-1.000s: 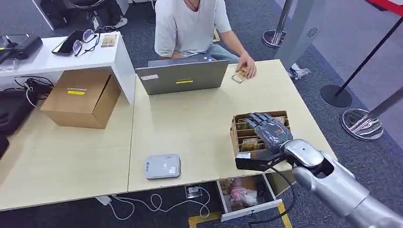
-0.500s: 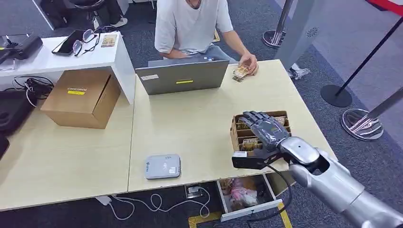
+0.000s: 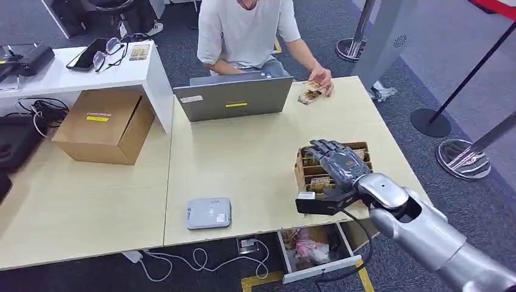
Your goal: Pass the card to the sensor for recognition and then transmit it.
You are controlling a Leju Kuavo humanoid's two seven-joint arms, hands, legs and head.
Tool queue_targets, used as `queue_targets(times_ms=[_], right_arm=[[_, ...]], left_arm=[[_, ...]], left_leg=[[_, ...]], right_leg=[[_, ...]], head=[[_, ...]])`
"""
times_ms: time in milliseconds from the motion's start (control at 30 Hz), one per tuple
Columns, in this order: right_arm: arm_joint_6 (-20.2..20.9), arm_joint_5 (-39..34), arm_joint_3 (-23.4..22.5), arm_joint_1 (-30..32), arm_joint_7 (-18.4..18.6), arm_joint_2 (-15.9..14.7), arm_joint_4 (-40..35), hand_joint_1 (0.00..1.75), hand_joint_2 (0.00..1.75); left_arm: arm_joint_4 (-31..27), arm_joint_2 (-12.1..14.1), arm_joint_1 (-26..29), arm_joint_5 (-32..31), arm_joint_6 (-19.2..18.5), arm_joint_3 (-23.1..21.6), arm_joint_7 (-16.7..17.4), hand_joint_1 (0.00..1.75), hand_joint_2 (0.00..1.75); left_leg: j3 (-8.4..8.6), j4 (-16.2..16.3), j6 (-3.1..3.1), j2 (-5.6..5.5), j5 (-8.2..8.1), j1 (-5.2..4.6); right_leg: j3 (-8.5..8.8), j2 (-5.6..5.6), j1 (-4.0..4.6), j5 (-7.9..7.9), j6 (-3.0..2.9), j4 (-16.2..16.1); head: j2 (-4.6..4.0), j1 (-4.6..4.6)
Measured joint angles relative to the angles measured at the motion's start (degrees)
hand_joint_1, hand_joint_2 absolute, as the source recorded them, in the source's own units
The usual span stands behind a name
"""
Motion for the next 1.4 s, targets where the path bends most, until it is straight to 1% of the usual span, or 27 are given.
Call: queue_targets(times_ms=[200, 300, 367, 433, 600, 633, 667, 700, 733, 767, 833, 867, 900, 933, 1000, 1033, 1067, 1233, 1267, 1333, 1400], right_arm=[[0.2, -0.5, -0.6, 1.1, 0.9, -2.6, -4.4, 0.09, 1.75], [0.4, -0.5, -1.4, 2.6, 1.6, -3.7, -6.7, 0.12, 1.75], [0.9, 0.0, -2.1, 3.6, 1.7, -4.1, -7.9, 0.19, 1.75], [1.3, 0.2, -2.7, 4.4, 1.7, -4.5, -8.7, 0.23, 1.75], [1.5, 0.2, -3.5, 6.3, 1.7, -5.4, -9.9, 0.24, 1.75], [1.5, 0.2, -3.6, 6.7, 1.7, -5.4, -10.1, 0.30, 1.75], [1.4, 0.1, -3.8, 7.1, 1.7, -5.5, -10.2, 0.80, 1.75], [1.4, 0.0, -4.1, 7.8, 1.7, -5.9, -10.5, 0.80, 1.75], [1.3, 0.0, -4.4, 8.4, 1.7, -6.2, -10.8, 0.84, 1.75], [1.2, -0.1, -4.6, 9.1, 1.7, -6.5, -11.0, 0.68, 1.75], [1.1, -0.3, -5.0, 10.2, 1.7, -7.1, -11.6, 0.63, 1.75], [1.2, -0.3, -5.2, 10.5, 1.6, -7.2, -11.7, 0.72, 1.75], [1.2, -0.3, -5.3, 10.6, 1.5, -7.2, -11.7, 0.72, 1.75], [1.4, -0.2, -5.4, 10.7, 1.5, -7.3, -11.7, 0.87, 1.75], [1.6, -0.1, -5.7, 10.7, 1.2, -7.2, -11.7, 0.84, 1.75], [1.7, 0.0, -5.7, 10.7, 1.1, -7.2, -11.7, 0.75, 1.75], [1.8, 0.0, -5.7, 10.7, 1.0, -7.2, -11.6, 0.70, 1.75], [2.4, 0.8, -5.7, 10.3, -0.1, -6.8, -11.2, 0.65, 1.75], [2.7, 1.2, -5.6, 9.8, -0.2, -6.5, -10.9, 0.65, 1.75], [3.4, 1.8, -4.8, 7.5, -0.5, -5.0, -9.4, 0.63, 1.75], [3.6, 1.7, -3.8, 5.2, -0.7, -3.9, -8.1, 0.65, 1.75]], left_arm=[[0.0, 0.0, 0.0, -0.2, -0.2, 0.0, 0.0, 0.00, 0.00], [0.0, 0.0, 0.0, -0.2, -0.2, 0.0, 0.0, 0.00, 0.00], [0.0, 0.0, 0.1, -0.3, -0.2, 0.0, 0.0, 0.00, 0.00], [0.0, 0.1, 0.1, -0.4, -0.3, 0.0, 0.0, 0.00, 0.00], [0.0, 0.1, 0.1, -1.2, -0.2, 0.0, -0.4, 0.00, 0.00], [0.0, 0.1, 0.1, -1.5, 0.0, 0.0, -0.6, 0.00, 0.00], [0.0, 0.0, 0.1, -1.4, 1.0, 0.0, -1.6, 0.00, 0.00], [-0.4, -0.7, 0.0, -0.9, 2.9, 0.0, -3.4, 0.00, 0.00], [-0.9, -1.3, 0.0, -0.6, 4.7, 0.0, -5.0, 0.00, 0.00], [-1.0, -2.1, 0.0, 0.0, 6.2, 0.0, -6.4, 0.00, 0.00], [-1.2, -3.5, 0.0, 0.6, 7.8, 0.0, -7.8, 0.00, 0.00], [-1.2, -4.1, 0.0, 0.7, 8.0, 0.0, -8.1, 0.00, 0.00], [-1.2, -4.4, 0.0, 0.8, 8.0, 0.0, -8.2, 0.00, 0.00], [-1.2, -4.7, -0.1, 1.0, 8.0, 0.0, -8.3, 0.00, 0.00], [-1.2, -5.1, -0.1, 1.1, 8.0, 0.0, -8.4, 0.00, 0.00], [-1.2, -5.2, -0.1, 1.1, 8.1, 0.0, -8.4, 0.00, 0.00], [-1.2, -5.2, -0.1, 1.2, 8.1, 0.0, -8.4, 0.00, 0.00], [-1.2, -5.3, -0.2, 1.9, 9.0, 0.0, -8.2, 0.00, 0.00], [-1.1, -5.2, -0.2, 1.9, 7.6, 0.0, -6.5, 0.00, 0.00], [-0.7, -3.3, -0.2, 1.6, 2.3, 0.0, -1.3, 0.00, 0.00], [-0.7, -2.3, -0.3, 1.1, 0.5, 0.0, 0.4, 0.00, 0.00]], left_leg=[[0.00, 0.0, 0.00, 0.00, -0.01, -0.01], [0.00, 0.0, 0.01, 0.00, -0.01, -0.01], [-0.01, 0.0, 0.02, 0.01, -0.02, -0.01], [0.00, 0.0, 0.02, 0.01, -0.02, -0.01], [0.00, 0.0, 0.02, 0.01, -0.01, 0.00], [0.01, 0.0, 0.02, 0.01, -0.01, -0.01], [0.03, 0.0, 0.02, 0.01, -0.01, -0.01], [0.02, 0.0, 0.02, -0.02, -0.02, -0.02], [0.01, 0.0, 0.02, -0.04, -0.02, -0.03], [0.01, 0.0, 0.06, -0.04, -0.04, -0.07], [-0.01, 0.0, 0.09, -0.03, -0.05, -0.09], [0.00, 0.0, 0.09, -0.01, -0.06, -0.09], [0.00, 0.0, 0.10, 0.01, -0.07, -0.09], [0.01, 0.0, 0.14, 0.02, -0.09, -0.10], [0.02, 0.0, 0.17, 0.02, -0.11, -0.18], [0.02, 0.0, 0.20, 0.02, -0.12, -0.18], [0.02, 0.0, 0.20, 0.02, -0.12, -0.18], [0.00, 0.0, 0.19, 0.01, -0.12, -0.16], [-0.02, 0.0, 0.20, 0.02, -0.11, -0.16], [0.03, 0.0, 0.15, 0.14, -0.06, -0.14], [0.05, 0.0, 0.15, 0.13, -0.06, -0.15]], right_leg=[[0.00, 0.00, 0.00, 0.00, 0.00, 0.0], [0.00, 0.00, 0.00, -0.01, 0.01, 0.0], [0.00, 0.00, 0.00, -0.01, 0.01, 0.0], [0.00, 0.00, 0.00, 0.00, 0.01, 0.0], [0.00, 0.00, 0.00, 0.00, 0.01, 0.0], [0.00, 0.01, 0.00, 0.00, 0.00, 0.0], [0.00, 0.02, 0.00, 0.00, 0.00, 0.0], [0.01, -0.01, 0.00, -0.01, 0.01, 0.0], [0.00, -0.02, 0.00, -0.04, 0.06, 0.0], [0.01, -0.03, -0.01, -0.04, 0.07, 0.0], [0.01, -0.03, -0.09, -0.04, 0.08, 0.0], [0.01, 0.00, -0.09, -0.04, 0.08, 0.0], [0.01, 0.03, -0.09, -0.04, 0.08, 0.0], [0.01, 0.03, -0.10, -0.04, 0.08, 0.0], [0.01, 0.02, -0.13, -0.04, 0.08, 0.0], [0.01, 0.01, -0.13, -0.04, 0.08, 0.0], [0.01, 0.01, -0.13, -0.04, 0.08, 0.0], [0.02, 0.01, -0.13, -0.05, 0.08, 0.0], [0.02, 0.01, -0.14, -0.04, 0.08, 0.0], [0.01, 0.11, -0.13, -0.04, 0.07, 0.0], [0.01, 0.11, -0.13, -0.04, 0.07, 0.0]], head=[[0.00, 0.00], [0.00, 0.02], [0.00, 0.00], [0.00, 0.02], [0.00, 0.00], [0.00, 0.00], [0.00, -0.02], [0.00, 0.00], [0.00, 0.00], [0.00, -0.02], [0.00, 0.00], [0.00, 0.00], [0.00, 0.00], [0.00, 0.02], [0.00, 0.00], [0.00, 0.00], [0.00, 0.00], [0.00, 0.00], [0.00, 0.00], [0.00, -0.02], [0.00, 0.00]])
